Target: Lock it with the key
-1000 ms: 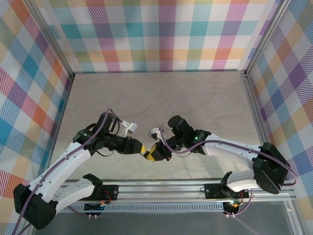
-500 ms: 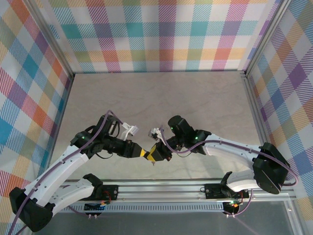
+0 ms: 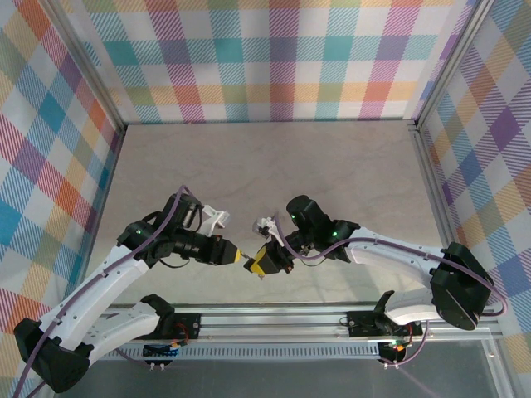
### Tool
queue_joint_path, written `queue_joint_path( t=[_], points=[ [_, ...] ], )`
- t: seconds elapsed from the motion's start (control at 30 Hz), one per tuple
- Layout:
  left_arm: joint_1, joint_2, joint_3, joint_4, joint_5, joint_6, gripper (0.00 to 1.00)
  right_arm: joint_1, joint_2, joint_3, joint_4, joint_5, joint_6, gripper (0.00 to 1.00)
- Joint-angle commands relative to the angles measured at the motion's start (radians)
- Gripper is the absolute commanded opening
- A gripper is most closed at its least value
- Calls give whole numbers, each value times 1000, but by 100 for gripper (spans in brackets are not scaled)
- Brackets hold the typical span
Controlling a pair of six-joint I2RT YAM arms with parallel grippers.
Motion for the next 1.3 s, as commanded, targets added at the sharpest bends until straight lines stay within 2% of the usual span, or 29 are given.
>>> queue_joint_path(
  t=[0.0, 0.1, 0.17, 0.2, 0.43, 0.77, 1.13, 1.27],
  points=[
    [7, -36, 24, -3, 12, 13, 35, -4, -12, -6, 47, -59, -21, 0],
    [7, -87, 32, 0, 14, 20, 55, -4, -9, -4, 44, -63, -22, 0],
    [7, -125, 21, 18, 26, 15, 72, -4, -6, -2, 46, -74, -22, 0],
    [7, -133, 14, 29, 42, 11, 75, -4, -4, -1, 48, -82, -20, 0],
    [7, -47, -6, 86, 149, -1, 79, -1, 28, 15, 62, -138, -8, 0],
    [7, -21, -8, 115, 177, 0, 80, 9, 92, 61, 58, -173, -3, 0],
    [-12, -28, -25, 125, 202, 0, 75, 12, 102, 92, 36, -163, -10, 0],
    [-19, -40, -23, 118, 204, 0, 70, 12, 102, 94, 20, -159, -19, 0]
  ],
)
